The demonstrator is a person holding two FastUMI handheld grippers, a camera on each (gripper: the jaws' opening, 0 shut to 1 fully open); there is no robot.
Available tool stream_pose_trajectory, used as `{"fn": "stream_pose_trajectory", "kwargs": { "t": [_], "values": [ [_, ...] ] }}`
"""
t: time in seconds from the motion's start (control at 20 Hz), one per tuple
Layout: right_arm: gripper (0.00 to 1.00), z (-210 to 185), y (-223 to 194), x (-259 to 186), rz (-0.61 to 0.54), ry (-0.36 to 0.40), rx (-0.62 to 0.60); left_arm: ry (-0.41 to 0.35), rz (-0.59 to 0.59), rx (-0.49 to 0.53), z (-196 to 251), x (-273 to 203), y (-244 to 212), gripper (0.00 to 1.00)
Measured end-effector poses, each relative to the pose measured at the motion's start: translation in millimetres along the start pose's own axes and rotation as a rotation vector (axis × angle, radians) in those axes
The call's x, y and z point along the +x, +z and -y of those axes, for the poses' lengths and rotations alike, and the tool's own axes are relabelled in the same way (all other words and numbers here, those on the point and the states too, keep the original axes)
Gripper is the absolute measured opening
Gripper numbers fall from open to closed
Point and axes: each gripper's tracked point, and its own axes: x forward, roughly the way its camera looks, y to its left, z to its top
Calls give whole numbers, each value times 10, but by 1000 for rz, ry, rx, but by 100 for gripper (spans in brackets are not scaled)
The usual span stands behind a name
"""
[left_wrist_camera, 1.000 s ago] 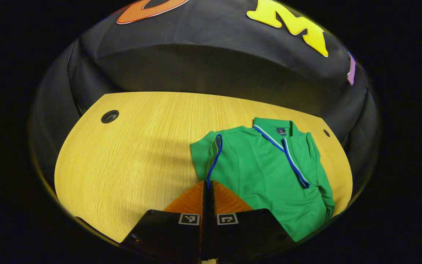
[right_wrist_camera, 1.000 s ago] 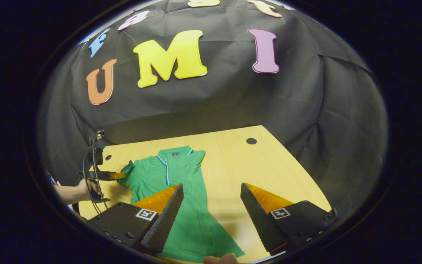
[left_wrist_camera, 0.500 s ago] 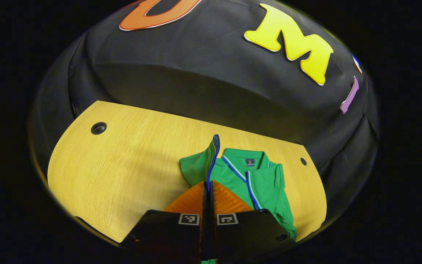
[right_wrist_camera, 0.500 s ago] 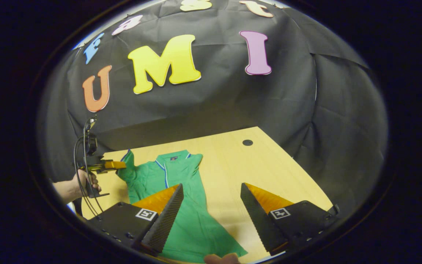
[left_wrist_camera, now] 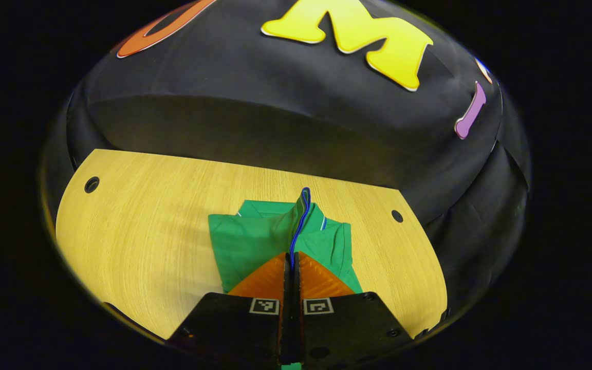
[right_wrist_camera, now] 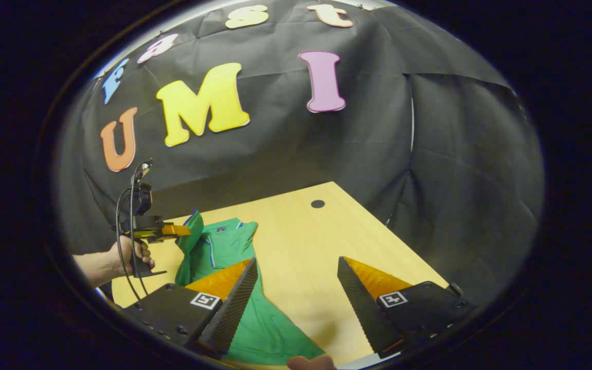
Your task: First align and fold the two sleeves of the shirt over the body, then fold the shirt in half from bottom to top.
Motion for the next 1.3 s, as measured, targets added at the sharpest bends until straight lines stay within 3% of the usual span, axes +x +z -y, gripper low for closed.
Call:
{"fn": "stream_pose_trajectory", "kwargs": {
  "t": [0.2, 0.25, 0.3, 0.45, 0.9, 1.1, 1.15, 1.3],
  "values": [
    [96, 219, 25, -15, 3, -17, 32, 24, -37, -8, 225, 178, -204, 7],
    [96, 238, 40, -17, 3, -13, 32, 37, -38, -11, 242, 178, -230, 2],
    [96, 241, 41, -11, 5, -6, 31, 43, -39, -12, 265, 176, -262, 34],
    [96, 188, 72, 26, 9, 32, 8, 98, -23, -6, 181, 56, -279, 97],
    [96, -285, 85, 179, 12, 214, -154, 170, 115, 40, -129, -884, -152, 98],
    [96, -413, -57, 251, -24, 284, -209, 215, 131, 70, -312, -1413, -359, 100],
    [92, -424, -114, 275, -43, 295, -216, 215, 131, 84, -342, -1521, -429, 98],
    [96, -377, -343, 286, -98, 301, -261, 197, 111, 134, -428, -1866, -703, 98]
  ]
}}
